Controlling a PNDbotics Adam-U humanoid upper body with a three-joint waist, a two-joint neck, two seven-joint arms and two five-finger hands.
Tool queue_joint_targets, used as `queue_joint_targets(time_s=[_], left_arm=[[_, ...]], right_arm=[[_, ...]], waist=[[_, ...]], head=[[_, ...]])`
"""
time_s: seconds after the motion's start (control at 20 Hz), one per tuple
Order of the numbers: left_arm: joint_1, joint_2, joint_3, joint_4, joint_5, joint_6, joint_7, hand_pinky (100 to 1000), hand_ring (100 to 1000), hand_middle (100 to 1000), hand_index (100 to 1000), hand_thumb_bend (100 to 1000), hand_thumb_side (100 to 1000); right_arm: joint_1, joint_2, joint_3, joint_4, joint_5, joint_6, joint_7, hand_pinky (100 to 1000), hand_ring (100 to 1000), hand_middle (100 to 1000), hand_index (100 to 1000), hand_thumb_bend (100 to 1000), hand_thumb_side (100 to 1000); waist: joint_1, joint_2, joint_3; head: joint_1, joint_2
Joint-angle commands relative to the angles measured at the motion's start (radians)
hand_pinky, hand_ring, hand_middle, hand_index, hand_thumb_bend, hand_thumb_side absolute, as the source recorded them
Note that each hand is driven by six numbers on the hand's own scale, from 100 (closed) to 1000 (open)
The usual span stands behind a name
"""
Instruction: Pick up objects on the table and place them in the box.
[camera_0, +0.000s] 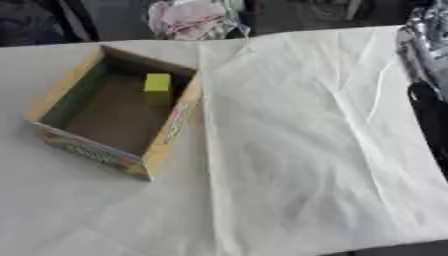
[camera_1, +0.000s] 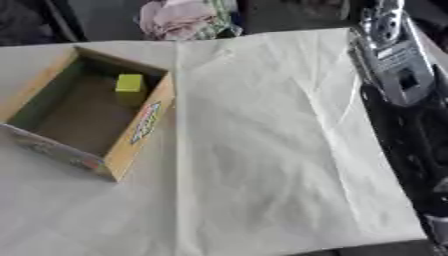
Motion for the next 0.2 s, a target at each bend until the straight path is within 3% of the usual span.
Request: queue_joint_targets(time_s=[0.05, 0.2], left_arm=[[0.006, 0.004, 0.013, -0.030, -0.012, -0.006, 0.019, 530, 732, 735, 791, 482, 814], [0.031, 0.001, 0.014, -0.035, -0.010, -0.015, 0.027, 529, 731, 734, 790, 480, 813]], right_arm=[[0.013, -0.019, -0.028, -0.058, -0.005, 0.003, -0.018, 699, 731, 785, 888, 100, 552], [0.043, -0.014, -0.044, -0.082, -0.001, 0.004, -0.029, 696, 721, 780, 883, 100, 552]], waist=[[0.003, -0.013, -0.011], [0.005, -0.009, -0.022]], head=[[0.005, 0.022], [0.002, 0.034]])
